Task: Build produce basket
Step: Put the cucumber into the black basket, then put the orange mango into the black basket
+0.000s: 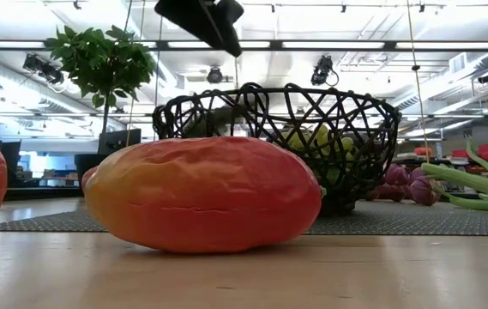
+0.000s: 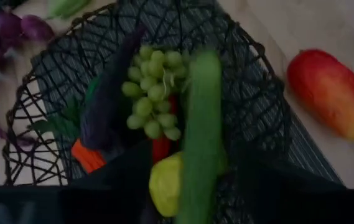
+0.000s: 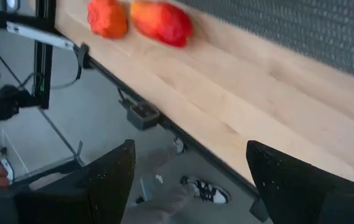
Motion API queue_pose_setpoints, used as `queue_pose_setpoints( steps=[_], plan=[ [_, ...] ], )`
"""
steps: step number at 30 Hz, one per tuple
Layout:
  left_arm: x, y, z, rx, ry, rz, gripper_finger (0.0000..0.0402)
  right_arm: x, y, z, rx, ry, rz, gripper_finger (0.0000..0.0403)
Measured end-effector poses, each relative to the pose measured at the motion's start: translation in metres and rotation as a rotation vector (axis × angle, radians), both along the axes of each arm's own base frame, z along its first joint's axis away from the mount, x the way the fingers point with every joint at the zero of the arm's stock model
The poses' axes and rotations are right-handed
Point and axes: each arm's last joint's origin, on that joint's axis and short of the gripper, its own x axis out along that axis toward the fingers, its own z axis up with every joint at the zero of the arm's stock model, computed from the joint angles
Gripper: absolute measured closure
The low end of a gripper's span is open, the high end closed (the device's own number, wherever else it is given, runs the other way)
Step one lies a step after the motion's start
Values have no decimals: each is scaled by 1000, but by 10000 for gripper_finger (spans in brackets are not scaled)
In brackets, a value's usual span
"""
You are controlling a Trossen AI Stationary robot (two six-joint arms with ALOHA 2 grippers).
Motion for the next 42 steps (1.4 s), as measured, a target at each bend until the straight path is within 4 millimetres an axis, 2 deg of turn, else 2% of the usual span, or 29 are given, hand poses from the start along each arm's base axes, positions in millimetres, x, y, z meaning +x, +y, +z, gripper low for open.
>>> queue_pose_setpoints(
  steps=[5,9,16,21,25,29,36,42],
  plan=[
    [-1,3,-2,-48,25,79,111,5,-5,0,-23,-25,-45,94],
    [-8,-1,-2,-113,83,171,83,9,-9,0,-30,-28,-57,94],
    [-26,-22,7,-206,219,293,87,13,-11,2,-132,-94,6,94],
    [-38,-39,20,-327,314,410,98,25,-9,1,-254,-166,181,94],
    [-44,-55,35,-413,330,498,107,45,-3,-9,-388,-228,349,94],
    [-52,-71,56,-489,319,544,113,66,2,-27,-497,-245,503,94],
    [-72,-93,102,-606,254,607,114,100,5,-58,-690,-284,656,94],
    [-86,-101,135,-665,127,636,114,126,14,-85,-776,-368,748,92]
  ],
)
